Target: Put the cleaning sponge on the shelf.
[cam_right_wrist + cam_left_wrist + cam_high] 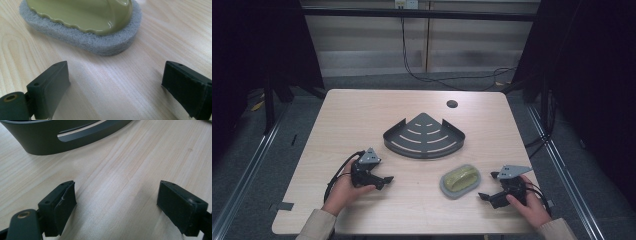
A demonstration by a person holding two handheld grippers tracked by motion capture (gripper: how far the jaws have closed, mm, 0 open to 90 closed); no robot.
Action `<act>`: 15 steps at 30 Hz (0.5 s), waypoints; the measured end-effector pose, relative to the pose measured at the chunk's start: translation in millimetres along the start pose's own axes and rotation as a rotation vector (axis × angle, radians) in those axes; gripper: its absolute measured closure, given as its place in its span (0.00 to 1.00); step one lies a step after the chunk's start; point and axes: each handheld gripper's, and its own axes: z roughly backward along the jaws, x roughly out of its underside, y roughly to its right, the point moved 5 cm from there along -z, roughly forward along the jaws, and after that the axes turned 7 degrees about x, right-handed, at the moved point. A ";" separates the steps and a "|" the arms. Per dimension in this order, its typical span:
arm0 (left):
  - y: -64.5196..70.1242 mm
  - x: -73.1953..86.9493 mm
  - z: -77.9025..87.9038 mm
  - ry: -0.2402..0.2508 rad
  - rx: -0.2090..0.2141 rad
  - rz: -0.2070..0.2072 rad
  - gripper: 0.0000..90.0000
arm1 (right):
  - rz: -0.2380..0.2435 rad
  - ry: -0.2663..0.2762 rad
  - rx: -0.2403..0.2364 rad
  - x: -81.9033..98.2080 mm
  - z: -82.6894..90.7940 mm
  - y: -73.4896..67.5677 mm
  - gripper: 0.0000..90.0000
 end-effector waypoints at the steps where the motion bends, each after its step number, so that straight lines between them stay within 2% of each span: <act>1: 0.0 0.0 0.0 0.000 0.000 0.000 0.17 | 0.000 0.000 0.000 0.0 0.0 0.0 0.07; 7: 0.0 0.0 0.0 0.000 0.000 0.000 0.17 | 0.005 -0.026 -0.006 -2.0 -2.2 -2.5 0.02; 8: -0.2 -0.1 0.1 0.000 -0.001 -0.002 0.17 | 0.002 -0.051 -0.001 -3.3 -2.0 -2.8 0.02; 10: 0.1 0.0 -0.1 0.001 0.001 0.001 0.17 | 0.025 -0.113 -0.013 -6.8 -0.4 -3.6 0.06; 12: 0.0 0.0 -0.1 0.001 0.000 0.001 0.17 | 0.057 -0.146 -0.042 -9.9 0.6 -3.8 0.10; 15: -0.2 -0.1 0.0 0.000 -0.001 -0.002 0.17 | 0.100 -0.222 -0.082 -15.7 3.7 -3.6 0.18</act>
